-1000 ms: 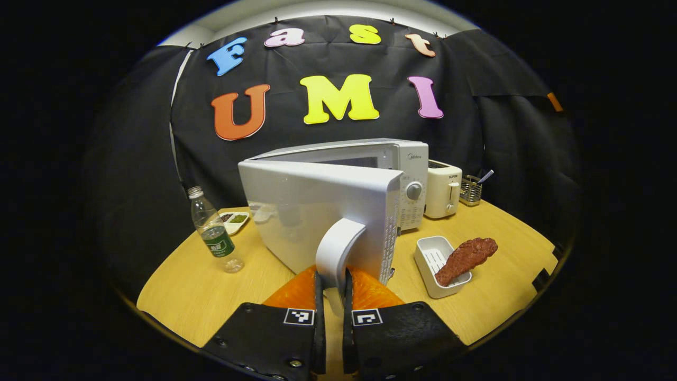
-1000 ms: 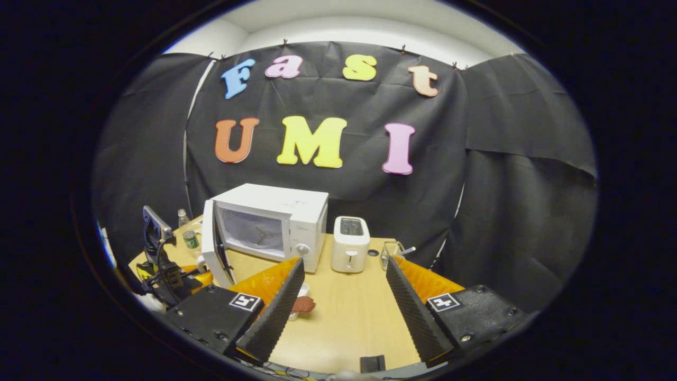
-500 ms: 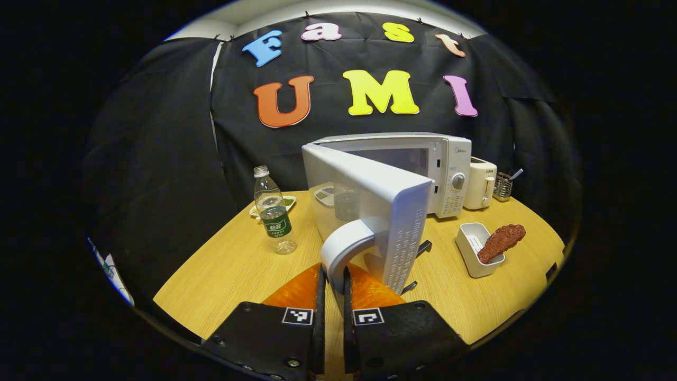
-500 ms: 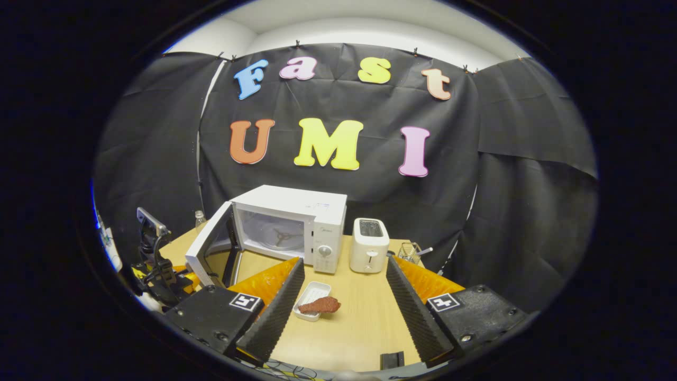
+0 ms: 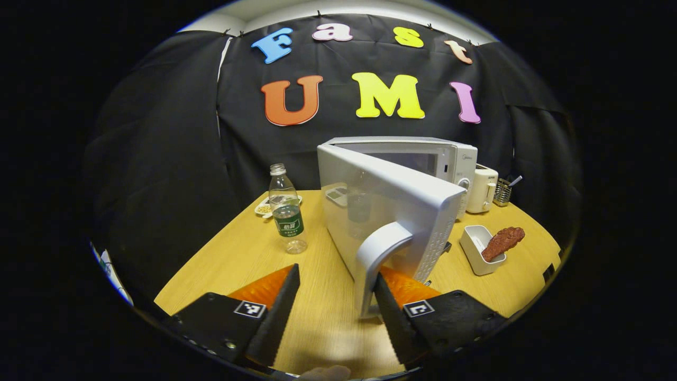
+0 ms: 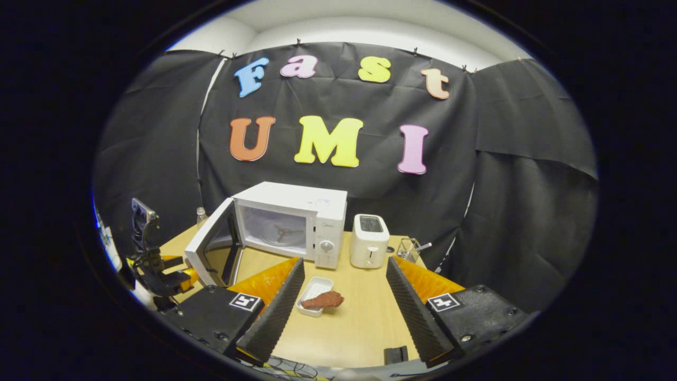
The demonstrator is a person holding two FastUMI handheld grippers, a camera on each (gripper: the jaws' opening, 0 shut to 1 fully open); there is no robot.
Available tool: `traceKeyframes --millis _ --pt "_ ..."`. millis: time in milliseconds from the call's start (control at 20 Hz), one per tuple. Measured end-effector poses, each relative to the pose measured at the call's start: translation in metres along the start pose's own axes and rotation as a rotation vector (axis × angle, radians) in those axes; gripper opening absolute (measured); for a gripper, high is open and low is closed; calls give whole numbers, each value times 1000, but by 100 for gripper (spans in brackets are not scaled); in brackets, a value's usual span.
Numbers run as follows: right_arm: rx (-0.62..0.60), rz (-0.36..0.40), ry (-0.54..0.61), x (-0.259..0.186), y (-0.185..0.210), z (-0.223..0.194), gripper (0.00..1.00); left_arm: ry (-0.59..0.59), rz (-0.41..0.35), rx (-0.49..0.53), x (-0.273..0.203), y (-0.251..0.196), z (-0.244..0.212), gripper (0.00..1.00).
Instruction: Open the microwave oven with the left hand, put the food in, and close the microwave oven.
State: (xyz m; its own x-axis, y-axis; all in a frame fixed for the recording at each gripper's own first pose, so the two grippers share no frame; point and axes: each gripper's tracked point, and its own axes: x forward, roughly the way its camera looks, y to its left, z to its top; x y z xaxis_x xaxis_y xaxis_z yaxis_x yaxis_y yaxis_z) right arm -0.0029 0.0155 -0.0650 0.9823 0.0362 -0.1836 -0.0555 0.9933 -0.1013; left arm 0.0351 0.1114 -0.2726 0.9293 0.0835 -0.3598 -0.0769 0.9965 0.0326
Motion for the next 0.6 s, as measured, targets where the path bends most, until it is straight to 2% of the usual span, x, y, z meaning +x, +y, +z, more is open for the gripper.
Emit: traceKeyframes --millis 50,200,250,300,450,600 --pt "-6 -6 5 -1 -2 -3 100 0 7 3 -3 5 0 92" --pt "4 -6 21 -1 -1 -14 99 14 22 -29 -8 22 -4 94" --pt "6 -4 26 0 0 -19 100 20 25 -46 -11 28 -6 89" --pt "9 -3 35 1 0 -24 100 21 32 -45 -14 33 -6 96" --pt "14 7 68 10 5 -45 100 -1 75 12 -26 53 -4 96" --pt "11 30 112 25 9 -74 99 -16 84 40 -39 64 3 96"
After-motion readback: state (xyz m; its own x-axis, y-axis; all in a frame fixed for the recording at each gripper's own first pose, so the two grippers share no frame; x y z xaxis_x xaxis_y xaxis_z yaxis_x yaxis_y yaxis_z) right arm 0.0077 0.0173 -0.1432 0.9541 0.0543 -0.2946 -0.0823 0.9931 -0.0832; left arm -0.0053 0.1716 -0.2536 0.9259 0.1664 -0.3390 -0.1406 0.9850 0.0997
